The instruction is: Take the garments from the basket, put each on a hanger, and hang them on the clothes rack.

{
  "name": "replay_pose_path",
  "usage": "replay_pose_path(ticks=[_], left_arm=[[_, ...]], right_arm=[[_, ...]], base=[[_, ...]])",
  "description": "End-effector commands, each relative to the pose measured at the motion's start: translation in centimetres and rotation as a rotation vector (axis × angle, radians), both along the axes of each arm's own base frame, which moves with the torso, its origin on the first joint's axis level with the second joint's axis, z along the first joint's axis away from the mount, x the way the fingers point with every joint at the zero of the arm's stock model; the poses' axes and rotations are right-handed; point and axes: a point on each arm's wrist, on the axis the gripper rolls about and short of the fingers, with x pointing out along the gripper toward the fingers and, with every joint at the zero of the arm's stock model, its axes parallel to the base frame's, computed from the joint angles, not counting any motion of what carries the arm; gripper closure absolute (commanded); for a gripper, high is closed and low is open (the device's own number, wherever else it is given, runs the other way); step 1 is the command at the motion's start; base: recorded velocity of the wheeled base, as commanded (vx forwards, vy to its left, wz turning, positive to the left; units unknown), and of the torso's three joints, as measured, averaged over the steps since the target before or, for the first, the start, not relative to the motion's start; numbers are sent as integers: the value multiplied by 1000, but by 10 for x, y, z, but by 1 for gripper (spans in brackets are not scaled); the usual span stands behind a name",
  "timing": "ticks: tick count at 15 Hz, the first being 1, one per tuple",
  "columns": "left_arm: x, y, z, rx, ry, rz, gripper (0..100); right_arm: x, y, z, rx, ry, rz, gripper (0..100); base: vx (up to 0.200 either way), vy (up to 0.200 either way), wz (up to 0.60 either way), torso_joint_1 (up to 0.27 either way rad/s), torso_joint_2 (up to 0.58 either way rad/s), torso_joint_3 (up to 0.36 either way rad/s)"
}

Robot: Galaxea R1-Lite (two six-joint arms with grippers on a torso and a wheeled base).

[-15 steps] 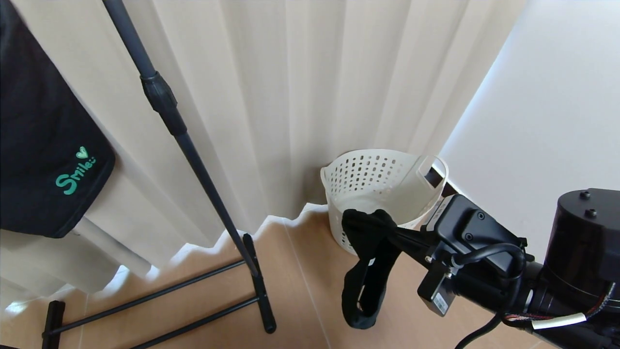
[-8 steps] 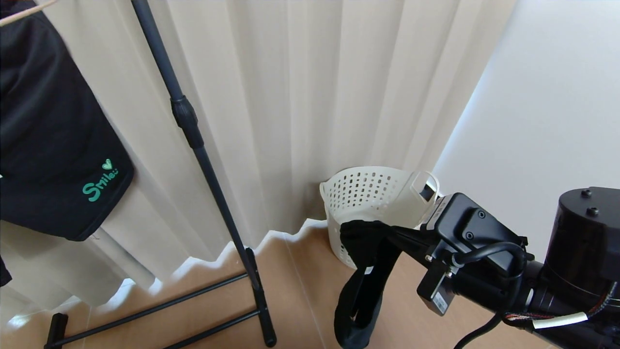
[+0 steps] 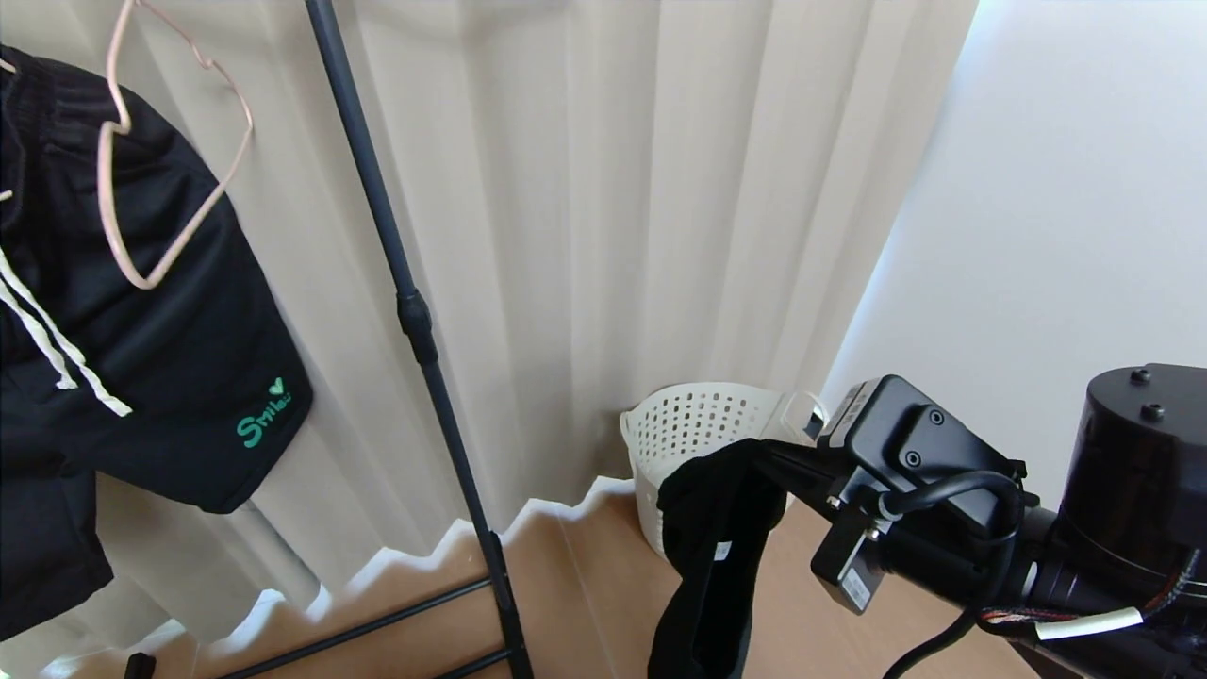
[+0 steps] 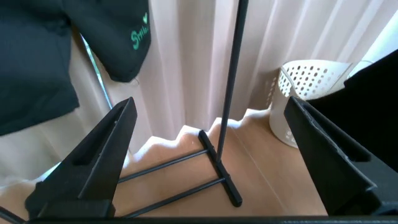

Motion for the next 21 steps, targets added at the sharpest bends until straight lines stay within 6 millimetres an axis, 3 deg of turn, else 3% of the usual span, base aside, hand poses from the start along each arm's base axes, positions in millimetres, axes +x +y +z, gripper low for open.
replay_pose_path(ticks=[1,8,21], left_arm=[[0,0,0,0,-1,1,0],[0,0,0,0,-1,1,0],[0,0,0,0,-1,1,0]], right_arm=[[1,1,-1,-4,4,0,100],[1,1,-3,-11,8,1,100],[0,0,-5,-14,12,2,100]], base=[[0,0,0,110,-442,-144],[0,0,0,150,-476,-165],[0,0,0,215,-545,-324]])
